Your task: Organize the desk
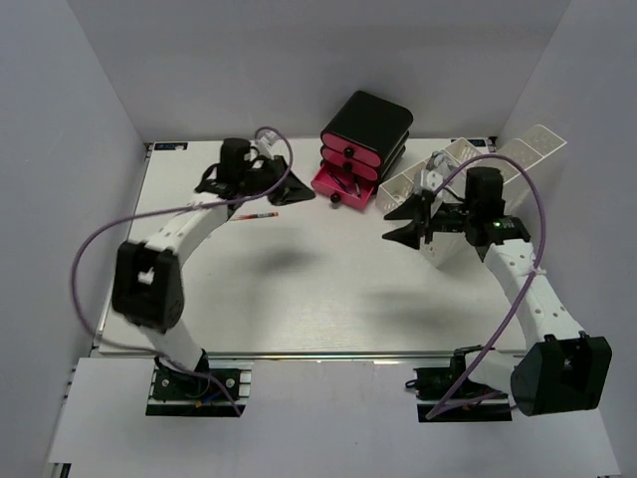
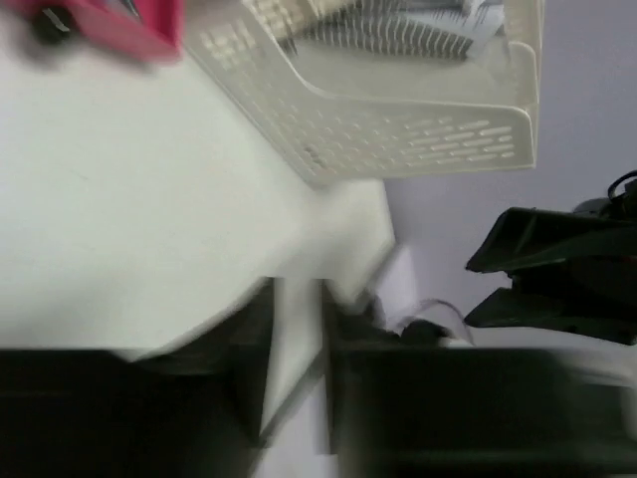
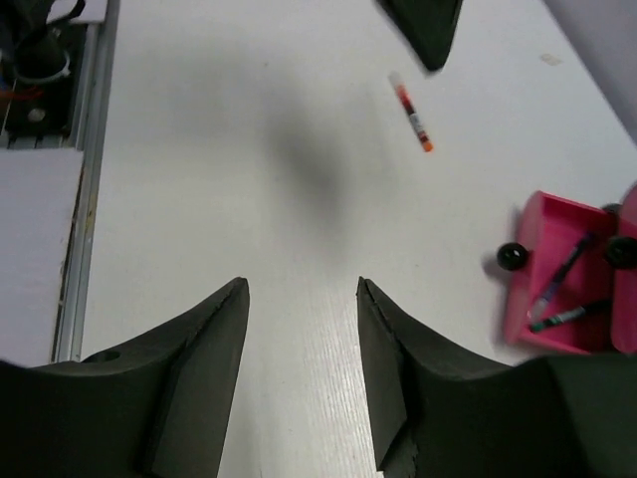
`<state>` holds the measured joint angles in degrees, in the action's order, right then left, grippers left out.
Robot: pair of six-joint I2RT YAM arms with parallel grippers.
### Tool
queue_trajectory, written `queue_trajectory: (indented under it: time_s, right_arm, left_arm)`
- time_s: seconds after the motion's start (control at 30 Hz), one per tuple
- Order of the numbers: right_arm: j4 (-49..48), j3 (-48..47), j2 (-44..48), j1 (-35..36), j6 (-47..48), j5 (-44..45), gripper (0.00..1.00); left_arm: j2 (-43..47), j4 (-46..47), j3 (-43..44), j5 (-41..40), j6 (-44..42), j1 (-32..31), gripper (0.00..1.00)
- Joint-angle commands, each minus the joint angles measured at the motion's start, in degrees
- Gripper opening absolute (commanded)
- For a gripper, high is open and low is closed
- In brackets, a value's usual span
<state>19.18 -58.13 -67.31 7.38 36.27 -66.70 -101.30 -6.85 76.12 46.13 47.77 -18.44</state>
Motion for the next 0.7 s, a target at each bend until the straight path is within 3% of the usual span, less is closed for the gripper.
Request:
queue_trajectory:
  time_s: [0.0, 0.1, 0.13, 0.2, 0.23, 0.33, 0.4, 0.53, 0.63, 0.67]
  right_arm:
    - [2.9, 0.5, -3.7, 6.0, 10.0, 2.3, 0.53]
    - [3.6, -2.1, -10.5, 13.7, 12.4, 11.8, 0.56]
    - [4.0, -5.6, -12.8, 15.1, 12.5, 14.0, 0.58]
    - [7.3, -11.5, -21.4, 20.2, 12.4, 19.5, 0.80]
    - [8.7, -19.1, -24.9, 22.0, 11.7, 20.5, 0.88]
    - [12.2, -34.5, -37.3, 24.7, 8.6, 26.1, 0.89]
    - [12.2, -40.5, -44.6, 26.4, 8.1, 28.5, 0.87]
    - [11.8, -52.4, -55.3, 29.5, 10.5, 32.8, 0.79]
    - [7.3, -55.2, -59.6, 30.8, 11.4, 33.7, 0.50]
    - [4.5, -55.2, -60.6, 30.9, 11.5, 33.4, 0.47]
  left_arm:
    - [15.1, -13.8, -7.7, -15.8, -30.1, 1.6, 0.42]
    - [21.7, -14.8, -14.0, -28.9, -34.4, 2.4, 0.61]
    - [22.9, -14.5, -17.0, -31.6, -34.3, 2.4, 0.62]
    - [26.2, -13.0, -19.1, -37.2, -33.3, 2.4, 0.68]
    - [26.9, -13.0, -20.3, -38.6, -33.0, 2.4, 0.69]
    - [29.1, -16.0, -20.2, -45.3, -33.8, 3.5, 0.70]
    - [32.8, -15.9, -21.0, -52.8, -33.6, 3.5, 0.73]
    - [39.4, -13.3, -24.0, -57.5, -32.6, 3.5, 0.74]
    - [43.2, -13.3, -24.4, -63.3, -32.7, 3.5, 0.73]
    - [44.2, -13.1, -25.1, -64.2, -32.7, 3.5, 0.74]
